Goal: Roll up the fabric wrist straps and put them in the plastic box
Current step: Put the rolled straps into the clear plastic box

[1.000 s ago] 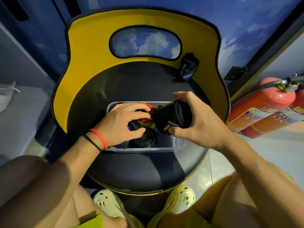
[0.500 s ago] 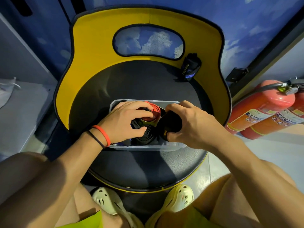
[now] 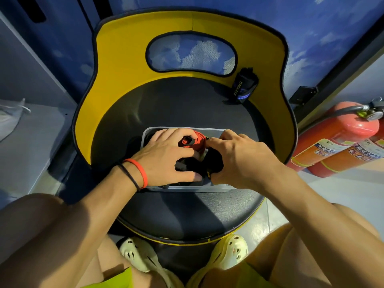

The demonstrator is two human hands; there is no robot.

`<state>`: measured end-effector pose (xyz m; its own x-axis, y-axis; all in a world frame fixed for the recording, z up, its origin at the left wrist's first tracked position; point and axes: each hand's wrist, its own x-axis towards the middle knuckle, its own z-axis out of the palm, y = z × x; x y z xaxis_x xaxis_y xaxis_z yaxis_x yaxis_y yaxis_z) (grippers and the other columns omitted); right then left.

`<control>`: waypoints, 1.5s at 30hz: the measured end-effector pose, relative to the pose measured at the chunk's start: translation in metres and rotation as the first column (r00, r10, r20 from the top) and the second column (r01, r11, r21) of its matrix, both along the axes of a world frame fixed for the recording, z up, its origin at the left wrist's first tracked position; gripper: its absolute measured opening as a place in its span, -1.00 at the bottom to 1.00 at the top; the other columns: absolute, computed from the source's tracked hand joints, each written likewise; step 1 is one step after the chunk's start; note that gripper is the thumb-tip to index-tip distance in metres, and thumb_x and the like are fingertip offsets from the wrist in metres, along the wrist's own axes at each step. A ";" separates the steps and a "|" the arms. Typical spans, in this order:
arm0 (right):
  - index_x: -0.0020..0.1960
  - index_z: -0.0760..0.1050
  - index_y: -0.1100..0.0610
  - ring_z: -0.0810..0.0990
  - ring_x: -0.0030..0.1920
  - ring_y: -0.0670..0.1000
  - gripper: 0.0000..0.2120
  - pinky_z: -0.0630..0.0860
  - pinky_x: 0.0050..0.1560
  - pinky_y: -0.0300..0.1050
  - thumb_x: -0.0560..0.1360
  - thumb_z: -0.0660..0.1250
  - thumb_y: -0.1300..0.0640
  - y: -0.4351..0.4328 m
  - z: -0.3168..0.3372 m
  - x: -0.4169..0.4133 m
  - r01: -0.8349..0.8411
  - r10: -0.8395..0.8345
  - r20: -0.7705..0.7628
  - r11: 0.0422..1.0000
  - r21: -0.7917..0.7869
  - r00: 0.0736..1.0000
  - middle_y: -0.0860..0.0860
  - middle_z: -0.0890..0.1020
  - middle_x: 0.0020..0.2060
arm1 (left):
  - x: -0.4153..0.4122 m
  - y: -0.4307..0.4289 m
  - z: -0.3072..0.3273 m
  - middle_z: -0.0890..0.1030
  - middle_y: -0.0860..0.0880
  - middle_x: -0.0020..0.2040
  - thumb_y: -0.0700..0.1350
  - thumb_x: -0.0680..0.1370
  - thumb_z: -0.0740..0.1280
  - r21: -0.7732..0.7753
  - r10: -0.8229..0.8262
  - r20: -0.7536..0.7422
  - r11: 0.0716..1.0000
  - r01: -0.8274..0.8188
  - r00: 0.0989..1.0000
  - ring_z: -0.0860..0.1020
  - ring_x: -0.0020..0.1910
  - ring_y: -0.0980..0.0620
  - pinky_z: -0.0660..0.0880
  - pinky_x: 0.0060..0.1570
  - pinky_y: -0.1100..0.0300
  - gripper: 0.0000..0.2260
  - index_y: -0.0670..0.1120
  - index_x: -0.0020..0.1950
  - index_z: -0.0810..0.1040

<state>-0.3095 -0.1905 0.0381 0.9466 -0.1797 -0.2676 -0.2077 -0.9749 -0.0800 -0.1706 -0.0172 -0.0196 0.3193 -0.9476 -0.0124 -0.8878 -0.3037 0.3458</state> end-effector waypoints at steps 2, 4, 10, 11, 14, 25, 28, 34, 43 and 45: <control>0.37 0.35 -0.19 0.54 0.15 0.06 -0.37 0.43 -0.04 -0.01 0.38 0.33 -0.40 -0.006 0.003 0.002 -0.077 0.076 -0.013 0.997 -0.023 0.997 -0.06 0.48 0.13 | -0.001 -0.002 0.000 0.24 0.18 0.43 0.40 0.45 0.28 -0.012 0.015 0.005 1.000 -0.015 1.000 0.20 0.44 0.05 0.12 0.46 -0.03 -0.62 0.19 0.07 0.60; 0.34 0.37 -0.15 0.55 0.13 0.03 -0.30 0.35 0.10 0.03 0.38 0.08 -0.57 -0.013 0.001 0.003 -0.136 0.135 -0.025 0.988 -0.073 0.991 -0.07 0.51 0.10 | -0.002 -0.003 0.000 0.26 0.18 0.42 0.40 0.44 0.28 -0.027 0.023 0.005 0.999 -0.023 1.000 0.21 0.44 0.06 0.14 0.47 -0.04 -0.63 0.21 0.07 0.60; 0.23 0.35 -0.03 0.51 0.06 0.08 -0.33 0.34 0.17 0.05 0.52 -0.21 -0.48 -0.008 -0.036 -0.001 -0.151 0.153 0.030 0.986 -0.067 0.988 -0.02 0.49 0.04 | -0.002 -0.001 -0.001 0.24 0.21 0.43 0.44 0.41 0.31 -0.039 0.015 -0.018 0.999 -0.016 1.000 0.18 0.46 0.08 0.08 0.48 -0.03 -0.62 0.27 0.10 0.58; 0.24 0.35 -0.04 0.51 0.05 0.08 -0.33 0.34 0.19 0.04 0.53 -0.23 -0.47 -0.006 -0.042 -0.002 -0.166 0.168 0.032 0.984 -0.063 0.985 -0.02 0.49 0.06 | -0.002 -0.001 -0.001 0.24 0.21 0.43 0.45 0.41 0.32 -0.040 0.011 -0.030 0.999 -0.012 0.999 0.17 0.46 0.08 0.08 0.49 -0.03 -0.62 0.28 0.09 0.58; 0.27 0.38 -0.01 0.48 0.03 0.07 -0.34 0.32 0.25 0.03 0.58 -0.22 -0.44 -0.010 -0.056 -0.008 -0.183 0.183 0.102 0.983 -0.007 0.978 -0.04 0.45 0.02 | 0.000 0.000 -0.002 0.24 0.24 0.43 0.45 0.39 0.33 -0.047 0.008 -0.063 0.999 -0.011 0.998 0.17 0.47 0.09 0.08 0.49 -0.04 -0.62 0.30 0.08 0.58; 0.42 0.36 0.16 0.48 0.19 0.07 -0.17 0.07 0.57 0.15 0.55 -0.06 -0.51 -0.003 -0.068 -0.029 -0.183 0.183 0.265 0.983 -0.026 0.947 0.00 0.50 0.18 | -0.004 -0.008 0.008 0.31 0.23 0.37 0.37 0.33 0.46 -0.084 -0.016 -0.047 0.996 0.012 0.999 0.21 0.46 0.15 0.10 0.51 -0.06 -0.52 0.16 0.10 0.45; 0.41 0.34 0.17 0.46 0.25 0.06 -0.13 0.06 0.57 0.17 0.53 -0.07 -0.54 -0.006 -0.065 -0.027 -0.164 0.158 0.253 0.986 0.003 0.954 0.00 0.49 0.24 | -0.003 -0.020 0.015 0.30 0.21 0.45 0.42 0.31 0.43 -0.004 -0.095 -0.011 0.995 0.095 0.995 0.10 0.56 0.19 -0.06 0.57 -0.02 -0.26 0.16 0.39 0.32; 0.45 0.43 0.00 0.39 0.39 -0.01 -0.31 -0.09 0.60 0.14 0.61 -0.10 -0.41 -0.028 -0.056 -0.035 -0.132 0.099 0.306 0.987 0.088 0.947 -0.11 0.50 0.34 | -0.006 -0.047 0.020 0.32 0.20 0.51 0.63 0.28 0.16 0.130 -0.163 0.019 0.979 0.159 0.986 0.18 0.53 0.20 -0.11 0.56 0.03 -0.04 0.13 0.55 0.19; 0.38 0.53 -0.11 0.46 0.27 -0.01 -0.45 0.01 0.54 0.25 0.59 0.02 -0.32 -0.051 -0.055 -0.022 -0.215 0.199 0.234 0.976 0.046 0.952 -0.17 0.57 0.24 | -0.002 -0.065 0.014 0.43 0.23 0.38 0.55 0.47 -0.03 0.208 -0.182 0.154 0.967 0.148 0.971 0.34 0.38 0.16 0.13 0.40 0.03 -0.32 0.21 0.46 0.29; 0.33 0.58 -0.10 0.47 0.28 -0.03 -0.54 -0.02 0.57 0.19 0.57 0.12 -0.24 -0.056 -0.049 -0.015 -0.228 0.194 0.209 0.962 0.152 0.958 -0.16 0.59 0.25 | -0.002 -0.066 0.014 0.42 0.25 0.38 0.54 0.47 -0.02 0.224 -0.173 0.160 0.965 0.135 0.972 0.30 0.37 0.15 0.15 0.35 0.01 -0.32 0.20 0.46 0.30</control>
<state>-0.3242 -0.2465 -0.0107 0.9942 0.0628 -0.0878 0.0370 -0.9623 -0.2693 -0.1722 -0.0831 -0.0053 0.1844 -0.9675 -0.1731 -0.9707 -0.2069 0.1225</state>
